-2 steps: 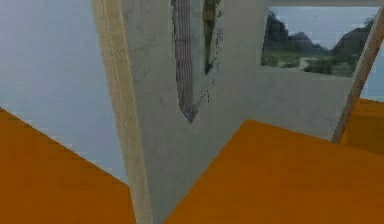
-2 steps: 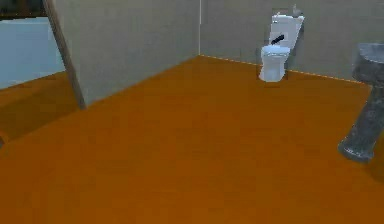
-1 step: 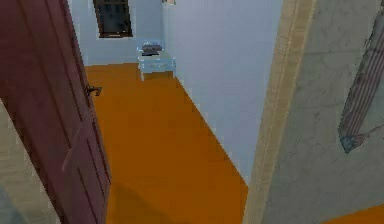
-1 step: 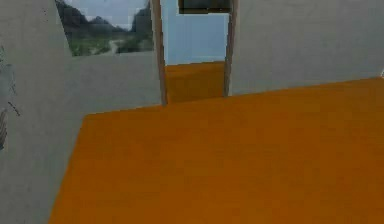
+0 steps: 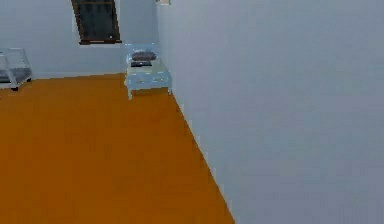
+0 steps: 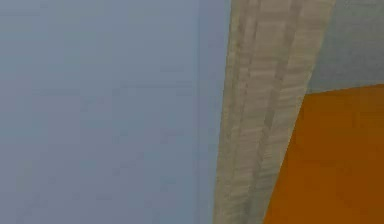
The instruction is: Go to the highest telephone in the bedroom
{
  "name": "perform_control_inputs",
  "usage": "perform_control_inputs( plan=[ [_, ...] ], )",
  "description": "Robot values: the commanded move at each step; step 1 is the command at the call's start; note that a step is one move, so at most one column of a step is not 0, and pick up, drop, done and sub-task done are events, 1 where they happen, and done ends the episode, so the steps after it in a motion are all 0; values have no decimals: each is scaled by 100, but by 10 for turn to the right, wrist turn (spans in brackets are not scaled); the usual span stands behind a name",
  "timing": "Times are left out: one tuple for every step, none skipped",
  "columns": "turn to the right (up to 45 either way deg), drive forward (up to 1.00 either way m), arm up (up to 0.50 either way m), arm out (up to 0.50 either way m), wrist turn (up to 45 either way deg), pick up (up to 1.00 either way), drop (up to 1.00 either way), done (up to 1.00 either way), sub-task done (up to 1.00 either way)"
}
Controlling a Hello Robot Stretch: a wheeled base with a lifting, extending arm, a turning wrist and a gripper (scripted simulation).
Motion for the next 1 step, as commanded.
perform_control_inputs(
  plan=[
    [-60,0,0,0,0,0,0,0,0]
  ],
)
